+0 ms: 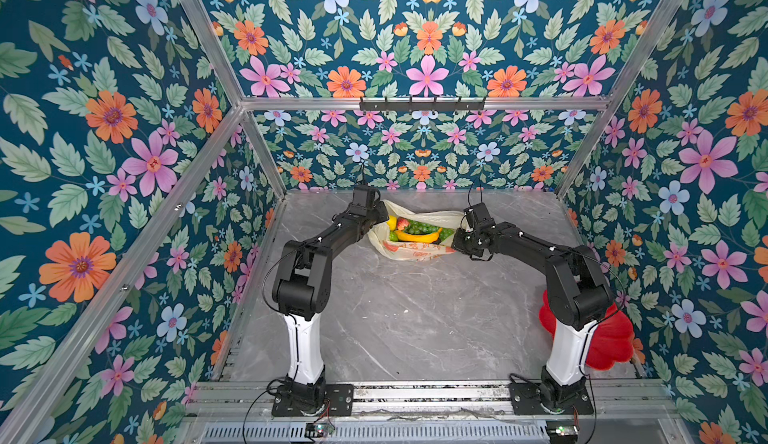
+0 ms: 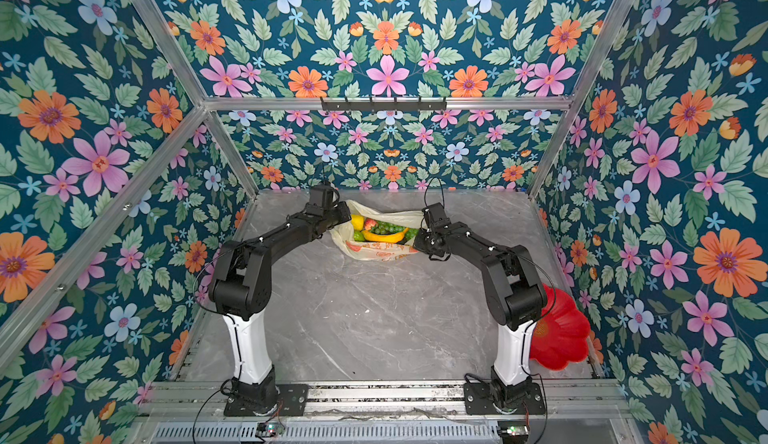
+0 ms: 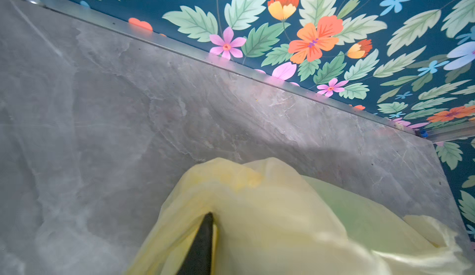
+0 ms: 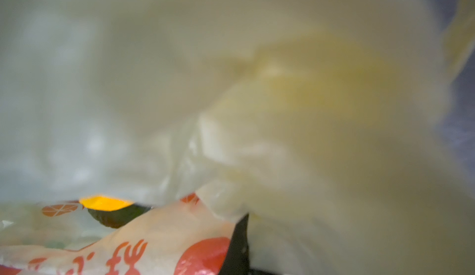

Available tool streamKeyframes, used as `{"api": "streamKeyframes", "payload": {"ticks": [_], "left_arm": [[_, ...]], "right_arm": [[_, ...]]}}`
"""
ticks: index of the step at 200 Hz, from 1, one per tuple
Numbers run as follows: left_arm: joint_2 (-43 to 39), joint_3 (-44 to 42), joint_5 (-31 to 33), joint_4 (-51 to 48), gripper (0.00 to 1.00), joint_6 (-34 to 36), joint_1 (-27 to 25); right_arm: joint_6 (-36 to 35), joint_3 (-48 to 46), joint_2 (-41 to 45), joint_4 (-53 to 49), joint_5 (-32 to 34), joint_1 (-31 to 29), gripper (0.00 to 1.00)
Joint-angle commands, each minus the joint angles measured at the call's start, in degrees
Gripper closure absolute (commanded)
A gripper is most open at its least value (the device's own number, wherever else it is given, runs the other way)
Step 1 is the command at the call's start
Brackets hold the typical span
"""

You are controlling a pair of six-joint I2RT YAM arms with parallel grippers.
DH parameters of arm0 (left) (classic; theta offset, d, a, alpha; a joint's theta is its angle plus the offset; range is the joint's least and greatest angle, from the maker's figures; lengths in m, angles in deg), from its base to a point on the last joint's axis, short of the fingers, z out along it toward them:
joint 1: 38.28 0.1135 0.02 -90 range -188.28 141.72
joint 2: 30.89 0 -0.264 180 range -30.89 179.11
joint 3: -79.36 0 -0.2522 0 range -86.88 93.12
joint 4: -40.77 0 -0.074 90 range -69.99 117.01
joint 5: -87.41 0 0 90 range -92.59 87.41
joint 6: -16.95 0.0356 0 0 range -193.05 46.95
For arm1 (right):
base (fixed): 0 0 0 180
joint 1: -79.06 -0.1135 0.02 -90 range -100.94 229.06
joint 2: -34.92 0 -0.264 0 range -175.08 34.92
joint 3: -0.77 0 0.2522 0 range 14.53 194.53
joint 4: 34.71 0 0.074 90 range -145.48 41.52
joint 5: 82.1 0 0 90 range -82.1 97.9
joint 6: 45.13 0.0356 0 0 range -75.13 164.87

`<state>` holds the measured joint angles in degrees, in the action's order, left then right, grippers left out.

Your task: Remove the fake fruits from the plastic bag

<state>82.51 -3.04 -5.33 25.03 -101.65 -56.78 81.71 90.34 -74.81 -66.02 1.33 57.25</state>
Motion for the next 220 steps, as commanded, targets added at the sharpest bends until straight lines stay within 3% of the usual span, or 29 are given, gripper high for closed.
{"api": "streamKeyframes", "payload": {"ticks": [1, 29, 60, 87, 107, 142, 154, 177, 220], "left_arm": [[-3.01, -1.37, 6.46, -7.34, 0.55, 0.27, -0.28], [-8.39, -5.95, 7.86, -10.48, 0.34, -1.39, -1.87], [-12.44, -12.94, 3.27, -5.26, 0.26, -2.98, -4.59], [-11.36, -13.98, 3.57, -4.51, 0.24, -3.63, -6.30], [-10.40, -15.25, 5.06, -5.20, 0.34, -3.98, -6.35], [-16.94, -26.75, 5.88, 2.34, 0.79, -5.74, -4.71], [-19.17, -31.01, 5.23, 5.79, 0.90, -5.77, -4.26], [-21.70, -37.04, 3.73, 10.64, 1.00, -5.52, -4.26], [-18.49, -37.20, -1.37, 13.93, 1.00, -3.47, -5.34]], "right_arm": [[-0.08, -2.19, 1.24, 0.10, -0.54, -0.23, 0.98], [-0.01, -5.84, 3.85, 1.35, -0.29, -1.10, 0.98], [-0.36, -7.90, 5.60, 1.77, 0.53, -2.76, 0.97], [-0.39, -8.04, 5.59, 1.37, 1.06, -3.68, 0.97], [-0.27, -7.80, 5.49, 1.01, 1.30, -3.69, 0.97], [0.07, -6.66, 4.65, 0.23, 1.49, -3.28, 0.97], [0.07, -6.26, 4.25, 0.14, 1.22, -3.31, 0.97], [0.35, -5.86, 3.50, -0.03, 1.18, -3.21, 0.97], [0.95, -6.22, 3.84, -0.19, 0.97, -1.37, 0.97]]}}
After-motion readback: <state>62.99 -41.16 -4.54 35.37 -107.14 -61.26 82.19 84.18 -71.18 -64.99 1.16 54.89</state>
